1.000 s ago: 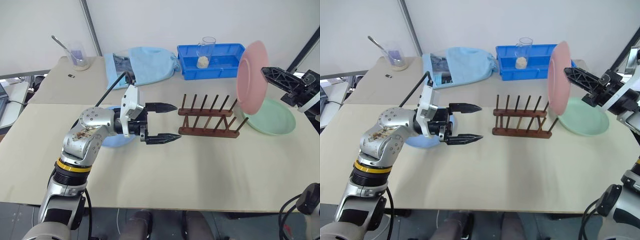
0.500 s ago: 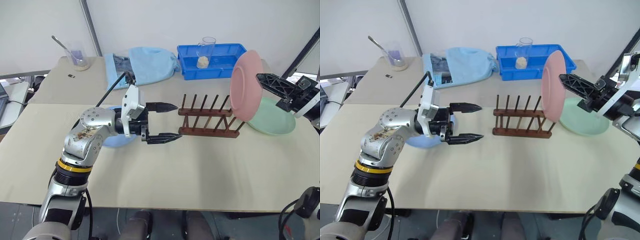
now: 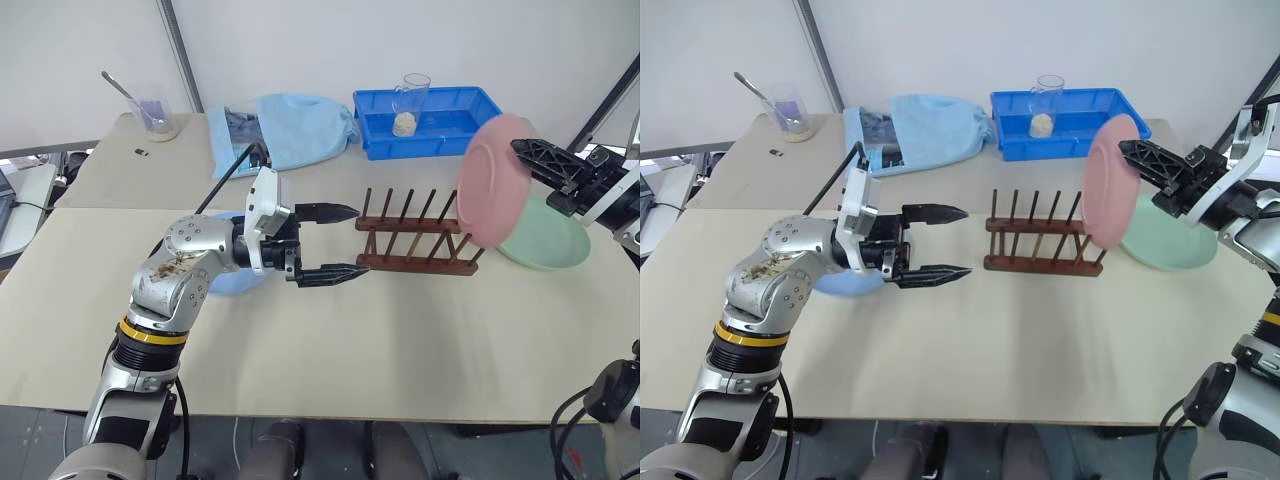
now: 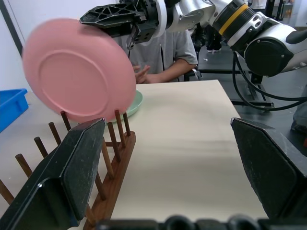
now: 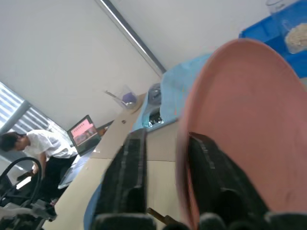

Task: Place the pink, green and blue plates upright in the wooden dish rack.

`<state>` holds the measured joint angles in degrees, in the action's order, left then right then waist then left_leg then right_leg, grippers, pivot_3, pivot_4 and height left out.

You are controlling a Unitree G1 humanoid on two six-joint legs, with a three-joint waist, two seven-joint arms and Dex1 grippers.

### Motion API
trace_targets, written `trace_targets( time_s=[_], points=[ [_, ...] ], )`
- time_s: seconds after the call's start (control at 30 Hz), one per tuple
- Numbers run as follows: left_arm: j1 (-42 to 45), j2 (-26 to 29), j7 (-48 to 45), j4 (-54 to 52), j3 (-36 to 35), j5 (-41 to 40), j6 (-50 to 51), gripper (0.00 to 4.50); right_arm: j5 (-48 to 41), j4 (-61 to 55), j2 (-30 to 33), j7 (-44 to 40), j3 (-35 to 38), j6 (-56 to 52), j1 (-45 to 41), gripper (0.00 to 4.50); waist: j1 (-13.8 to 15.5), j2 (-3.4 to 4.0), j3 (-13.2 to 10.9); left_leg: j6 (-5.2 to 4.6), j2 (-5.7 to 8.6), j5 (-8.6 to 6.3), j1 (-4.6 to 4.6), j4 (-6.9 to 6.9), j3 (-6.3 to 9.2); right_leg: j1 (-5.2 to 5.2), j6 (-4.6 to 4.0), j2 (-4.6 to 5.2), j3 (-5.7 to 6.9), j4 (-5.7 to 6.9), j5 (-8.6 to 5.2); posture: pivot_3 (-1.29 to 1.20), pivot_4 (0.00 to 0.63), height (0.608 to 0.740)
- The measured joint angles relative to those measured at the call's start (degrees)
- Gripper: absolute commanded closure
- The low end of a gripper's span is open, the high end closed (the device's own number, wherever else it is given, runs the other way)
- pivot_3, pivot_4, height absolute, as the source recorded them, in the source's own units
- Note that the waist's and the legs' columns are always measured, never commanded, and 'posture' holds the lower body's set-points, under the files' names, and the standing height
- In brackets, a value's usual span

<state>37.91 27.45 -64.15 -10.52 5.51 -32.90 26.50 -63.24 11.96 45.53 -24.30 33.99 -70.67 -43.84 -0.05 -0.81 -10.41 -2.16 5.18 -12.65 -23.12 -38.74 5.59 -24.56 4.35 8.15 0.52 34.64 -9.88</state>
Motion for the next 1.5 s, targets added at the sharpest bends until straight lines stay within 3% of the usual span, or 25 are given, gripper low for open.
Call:
trace_targets(
  time_s=[0.17,0.2,0.43,0.57,0.8,0.9,1.07,1.43,1.5],
  points=[
    [0.07,0.17,-0.01,0.00,0.00,-0.82,0.32,0.00,3.06,0.14,0.22,0.33,-0.13,3.44,-0.43,0.06,-0.10,0.00,0.00,0.00,0.00,0.00,0.01,0.00,-0.01,0.00,0.03,0.00,0.00,0.01,-0.02,0.00,0.150,0.740],
    [0.31,0.20,-0.04,0.00,0.00,-0.97,0.94,0.00,4.46,0.15,1.13,-0.33,-0.68,4.99,-0.61,0.02,-0.12,0.00,0.00,0.00,0.01,0.00,0.01,-0.01,-0.01,0.00,0.09,0.00,0.00,0.02,-0.05,0.00,0.150,0.740],
    [0.69,1.53,-0.71,-0.01,0.03,-1.71,3.43,0.00,12.58,-0.03,7.25,-7.13,-5.09,13.74,-0.43,0.02,-0.55,0.00,0.00,0.00,0.00,0.00,0.01,0.00,-0.04,0.00,0.17,0.00,-0.01,0.01,-0.10,0.00,0.150,0.740],
    [0.71,2.20,-1.61,-1.33,0.12,-2.66,4.05,0.00,21.54,-2.44,15.80,-17.76,-11.53,23.27,7.36,0.02,-0.45,0.01,-0.01,-0.01,0.02,-0.01,0.00,0.00,-0.04,-0.01,0.20,0.00,0.02,-0.01,-0.13,0.00,0.150,0.740],
    [0.70,2.31,-1.71,-3.60,1.29,-1.78,3.26,0.00,39.71,-2.96,21.52,-30.14,-22.68,45.42,21.97,0.02,-0.83,0.00,-0.01,0.01,-0.03,-0.01,0.23,-0.01,-0.26,0.09,0.25,0.01,-0.16,0.14,-0.15,0.00,0.150,0.740],
    [0.57,2.45,-1.76,-4.45,2.06,-0.92,2.64,0.00,48.58,2.79,21.05,-29.90,-28.24,54.38,22.37,0.02,-0.92,0.02,-0.02,0.05,-0.05,0.01,0.34,-0.02,-0.49,0.08,0.28,0.02,-0.39,0.27,-0.13,0.00,0.150,0.740],
    [0.10,2.42,-1.62,-5.58,3.00,-0.14,2.04,0.00,60.39,16.66,16.29,-26.54,-35.95,64.00,14.39,0.02,-1.33,-0.02,-0.05,0.04,-0.11,0.01,0.65,0.01,-0.99,0.19,0.37,0.01,-0.87,0.32,-0.06,0.00,0.150,0.740],
    [-0.11,1.32,0.11,-6.66,4.05,1.34,1.08,0.00,72.48,45.20,4.68,-19.92,-42.68,75.28,-3.29,0.02,-1.09,-0.03,-0.06,-0.06,-0.11,-0.05,0.75,0.11,-1.08,0.16,0.20,-0.19,-1.16,0.19,0.12,0.00,0.150,0.740],
    [-0.11,1.21,0.62,-6.69,4.08,1.40,1.08,0.00,73.41,48.83,3.74,-18.35,-42.67,75.79,-5.52,0.89,-1.07,-0.03,-0.06,-0.08,-0.10,-0.06,0.75,0.12,-1.08,0.18,0.12,-0.20,-1.19,0.13,0.17,0.00,0.150,0.740]
  ],
)
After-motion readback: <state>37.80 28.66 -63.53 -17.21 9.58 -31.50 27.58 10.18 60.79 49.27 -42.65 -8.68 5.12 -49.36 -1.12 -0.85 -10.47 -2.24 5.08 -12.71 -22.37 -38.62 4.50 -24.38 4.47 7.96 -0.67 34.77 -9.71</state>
